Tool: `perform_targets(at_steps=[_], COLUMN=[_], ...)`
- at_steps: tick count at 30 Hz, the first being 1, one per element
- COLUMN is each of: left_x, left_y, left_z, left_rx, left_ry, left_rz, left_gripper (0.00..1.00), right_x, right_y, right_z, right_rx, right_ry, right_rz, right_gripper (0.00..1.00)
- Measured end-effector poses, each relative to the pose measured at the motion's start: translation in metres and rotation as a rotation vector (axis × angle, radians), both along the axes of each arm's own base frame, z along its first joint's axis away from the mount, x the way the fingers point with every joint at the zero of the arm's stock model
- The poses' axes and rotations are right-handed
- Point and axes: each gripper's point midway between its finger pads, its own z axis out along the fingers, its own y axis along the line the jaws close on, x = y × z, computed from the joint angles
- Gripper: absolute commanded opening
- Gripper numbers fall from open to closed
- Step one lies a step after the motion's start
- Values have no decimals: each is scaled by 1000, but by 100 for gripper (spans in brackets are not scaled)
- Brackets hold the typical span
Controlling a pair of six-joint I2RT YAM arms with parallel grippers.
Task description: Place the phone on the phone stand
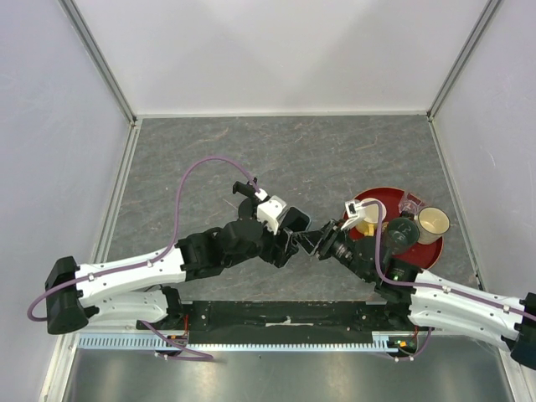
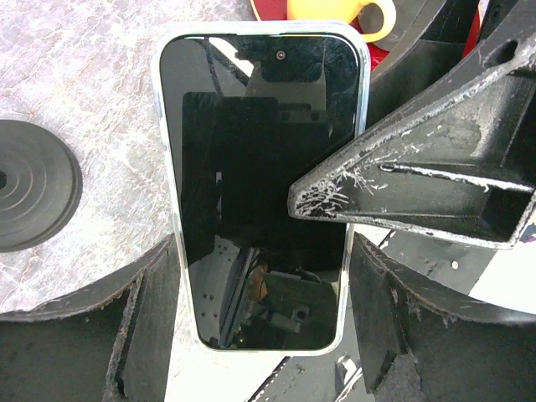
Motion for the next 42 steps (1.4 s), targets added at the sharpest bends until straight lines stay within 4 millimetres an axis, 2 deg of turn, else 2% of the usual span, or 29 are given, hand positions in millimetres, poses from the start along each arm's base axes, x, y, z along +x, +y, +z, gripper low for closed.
perform_targets(at_steps=[6,9,10,12,13,14,15,18,21,24,30,34,38,40,42], left_x=[-2,-2,-3,-3,-3,-1,0,-1,-6,-16,-30,-27,-32,-43,-54], left_y=[5,5,5,6,6,6,7,5,-2,-4,9,10,1,-6,-12], left_z=[3,2,2,0,-2,-3,-4,-7,-1,13,61,70,78,81,81], left_rx=[-12,-14,-13,-8,-4,2,7,10,-26,-95,-301,-362,-415,-429,-438], left_ry=[2,7,9,13,16,13,13,21,29,49,108,180,227,248,272], left_rz=[3,5,6,9,11,19,24,21,-11,-46,-96,-139,-257,-347,-434], left_gripper=[2,2,2,2,2,7,26,58,70,77,82,83,83,78,64], right_x=[4,4,4,2,2,2,2,2,-4,-11,-17,-32,-52,-64,-75], right_y=[11,17,18,22,24,24,24,20,9,-6,-31,-33,-26,-20,-11], right_z=[10,9,8,9,10,9,8,5,10,16,9,17,32,35,36], right_rx=[43,43,44,54,53,53,48,32,46,51,-25,-32,13,32,50], right_ry=[-30,-36,-36,-36,-43,-39,-36,-34,-54,-110,-218,-294,-360,-374,-378], right_rz=[11,29,34,52,58,57,57,48,47,42,43,119,233,305,384], right_gripper=[47,39,26,11,0,0,0,0,0,0,0,0,0,0,0])
